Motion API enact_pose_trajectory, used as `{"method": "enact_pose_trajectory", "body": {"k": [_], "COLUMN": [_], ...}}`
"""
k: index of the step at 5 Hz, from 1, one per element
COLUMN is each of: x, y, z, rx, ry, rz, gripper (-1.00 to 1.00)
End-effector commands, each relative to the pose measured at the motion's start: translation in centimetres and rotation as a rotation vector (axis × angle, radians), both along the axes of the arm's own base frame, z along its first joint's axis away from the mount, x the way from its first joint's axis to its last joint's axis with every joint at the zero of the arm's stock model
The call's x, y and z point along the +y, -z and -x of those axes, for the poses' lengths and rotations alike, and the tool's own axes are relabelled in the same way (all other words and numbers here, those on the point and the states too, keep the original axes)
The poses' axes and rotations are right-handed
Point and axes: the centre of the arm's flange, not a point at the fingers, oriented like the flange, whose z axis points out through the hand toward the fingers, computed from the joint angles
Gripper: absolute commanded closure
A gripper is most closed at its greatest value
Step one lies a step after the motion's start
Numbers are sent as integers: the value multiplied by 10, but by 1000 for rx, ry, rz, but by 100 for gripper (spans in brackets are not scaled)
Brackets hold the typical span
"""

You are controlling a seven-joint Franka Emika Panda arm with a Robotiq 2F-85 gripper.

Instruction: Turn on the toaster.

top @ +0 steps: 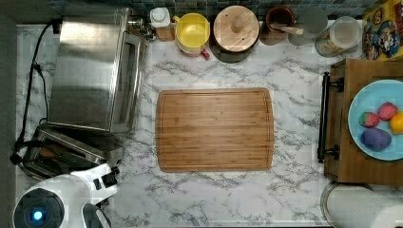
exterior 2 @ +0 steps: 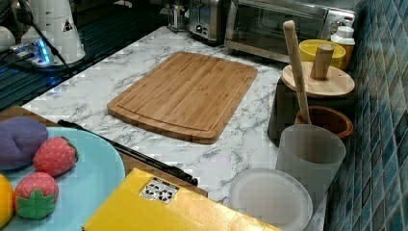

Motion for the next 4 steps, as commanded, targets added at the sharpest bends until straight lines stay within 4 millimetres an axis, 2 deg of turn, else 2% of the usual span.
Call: {"method": "enact_pose_trajectory", "body": {"k": [1,2,3,4], "x": [-17,-2,9,8], "y": [51,58,51,50], "z": [39,41,42,36], "rx": [60,79,29,-24], "ry": [236,163,106,120], "rz": [25,-40,-146,-161], "gripper": [100,100,100,100]}}
